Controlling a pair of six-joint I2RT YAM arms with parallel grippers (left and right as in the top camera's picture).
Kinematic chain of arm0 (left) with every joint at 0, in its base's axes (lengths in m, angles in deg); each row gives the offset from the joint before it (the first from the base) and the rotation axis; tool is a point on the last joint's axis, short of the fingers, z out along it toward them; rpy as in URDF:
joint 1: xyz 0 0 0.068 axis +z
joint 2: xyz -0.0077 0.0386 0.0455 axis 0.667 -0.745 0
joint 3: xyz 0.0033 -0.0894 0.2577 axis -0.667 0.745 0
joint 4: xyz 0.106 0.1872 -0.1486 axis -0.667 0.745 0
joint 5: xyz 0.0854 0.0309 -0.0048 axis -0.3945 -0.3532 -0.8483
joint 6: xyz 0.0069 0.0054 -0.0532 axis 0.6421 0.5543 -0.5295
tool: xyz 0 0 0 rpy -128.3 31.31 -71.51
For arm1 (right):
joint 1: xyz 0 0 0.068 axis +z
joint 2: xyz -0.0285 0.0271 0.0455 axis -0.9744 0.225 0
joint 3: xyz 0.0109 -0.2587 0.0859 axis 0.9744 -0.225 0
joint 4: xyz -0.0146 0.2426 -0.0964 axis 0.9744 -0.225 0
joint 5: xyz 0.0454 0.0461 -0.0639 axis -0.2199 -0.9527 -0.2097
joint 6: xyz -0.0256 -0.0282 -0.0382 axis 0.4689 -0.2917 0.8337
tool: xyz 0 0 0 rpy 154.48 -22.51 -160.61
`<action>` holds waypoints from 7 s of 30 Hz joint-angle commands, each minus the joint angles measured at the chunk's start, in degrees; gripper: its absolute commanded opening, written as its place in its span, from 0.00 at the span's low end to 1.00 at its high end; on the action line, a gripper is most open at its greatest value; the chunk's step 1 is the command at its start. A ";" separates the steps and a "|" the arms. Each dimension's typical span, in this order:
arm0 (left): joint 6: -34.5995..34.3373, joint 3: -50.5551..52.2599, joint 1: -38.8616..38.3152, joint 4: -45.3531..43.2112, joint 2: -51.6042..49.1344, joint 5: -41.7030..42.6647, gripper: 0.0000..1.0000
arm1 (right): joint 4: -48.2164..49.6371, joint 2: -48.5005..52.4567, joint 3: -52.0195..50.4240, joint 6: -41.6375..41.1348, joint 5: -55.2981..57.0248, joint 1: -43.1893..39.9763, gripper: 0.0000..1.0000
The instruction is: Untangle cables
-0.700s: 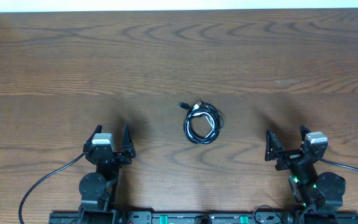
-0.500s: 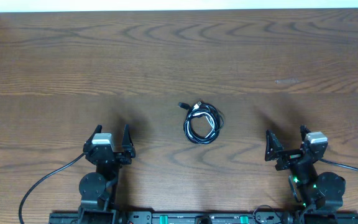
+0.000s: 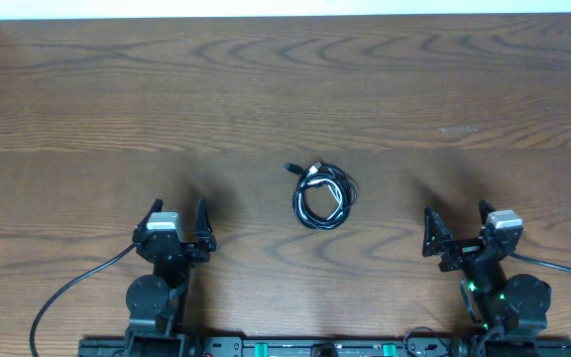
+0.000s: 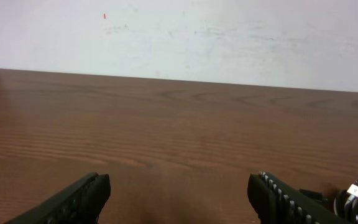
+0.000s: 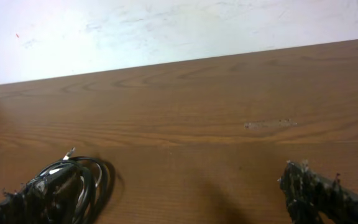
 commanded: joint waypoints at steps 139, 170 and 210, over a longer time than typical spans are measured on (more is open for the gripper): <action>9.79 -55.30 -28.44 17.84 -96.26 11.08 0.59 | -42.82 67.93 59.43 15.93 -13.27 10.69 0.99; 11.52 -54.53 -32.04 18.47 -100.48 11.04 0.38 | -42.82 67.95 59.36 15.91 -13.29 10.69 0.99; 8.83 -57.44 -31.98 16.31 -72.28 6.71 0.08 | -37.40 75.54 58.80 13.57 -7.80 23.12 0.99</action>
